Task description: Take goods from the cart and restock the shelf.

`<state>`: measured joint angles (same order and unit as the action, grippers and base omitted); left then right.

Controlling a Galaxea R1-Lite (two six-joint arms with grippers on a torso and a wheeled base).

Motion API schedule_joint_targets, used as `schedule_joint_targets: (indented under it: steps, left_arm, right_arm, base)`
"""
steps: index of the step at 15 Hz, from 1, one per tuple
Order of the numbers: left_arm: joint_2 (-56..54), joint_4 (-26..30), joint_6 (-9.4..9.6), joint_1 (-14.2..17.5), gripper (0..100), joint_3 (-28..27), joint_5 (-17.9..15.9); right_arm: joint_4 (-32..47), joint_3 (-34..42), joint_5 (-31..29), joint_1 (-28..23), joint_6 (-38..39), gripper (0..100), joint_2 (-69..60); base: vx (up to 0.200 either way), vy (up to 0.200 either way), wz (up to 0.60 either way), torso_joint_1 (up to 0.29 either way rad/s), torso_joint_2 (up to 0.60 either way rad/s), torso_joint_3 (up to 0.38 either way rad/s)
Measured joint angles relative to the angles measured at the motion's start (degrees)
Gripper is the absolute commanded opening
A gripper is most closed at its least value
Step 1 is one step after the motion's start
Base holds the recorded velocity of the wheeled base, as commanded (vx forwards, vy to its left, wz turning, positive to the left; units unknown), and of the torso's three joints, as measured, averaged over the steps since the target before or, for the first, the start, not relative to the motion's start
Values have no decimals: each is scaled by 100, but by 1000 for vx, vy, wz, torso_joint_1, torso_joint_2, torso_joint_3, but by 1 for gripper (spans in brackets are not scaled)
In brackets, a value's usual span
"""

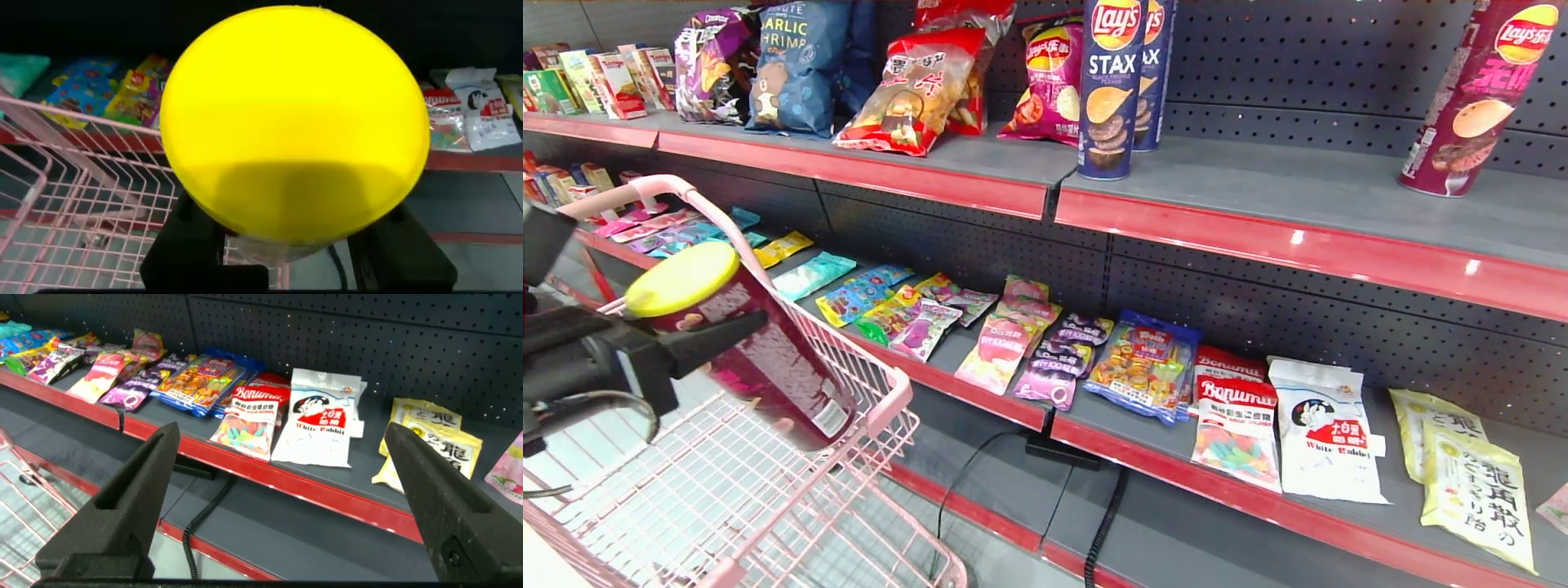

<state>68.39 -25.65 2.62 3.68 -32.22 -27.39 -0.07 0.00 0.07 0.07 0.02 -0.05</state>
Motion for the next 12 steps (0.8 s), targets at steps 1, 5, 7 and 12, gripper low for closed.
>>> schedule_joint_targets:
  steps: [1, 5, 7, 12]
  left_arm:
    - [-423, 223, 0, 11, 0, -134, 63]
    - [-1614, 483, -5, 17, 0, -510, 229]
    - [-2052, 694, 2, 20, 0, -538, 257]
    - [-3352, 2554, 13, 23, 0, -427, 523]
  right_arm:
    - [7, 0, 0, 0, -2, 100, 0]
    - [0, 0, -7, 0, -7, 100, 0]
    - [2, 0, -7, 0, -13, 100, 0]
    - [0, 0, -7, 0, -12, 100, 0]
  base:
    - [0, 0, 0, 41, -144, -105]
    - [0, 0, 0, 115, -403, -282]
    - [0, 0, 0, 163, -503, -337]
    - [0, 0, 0, 188, -536, -348]
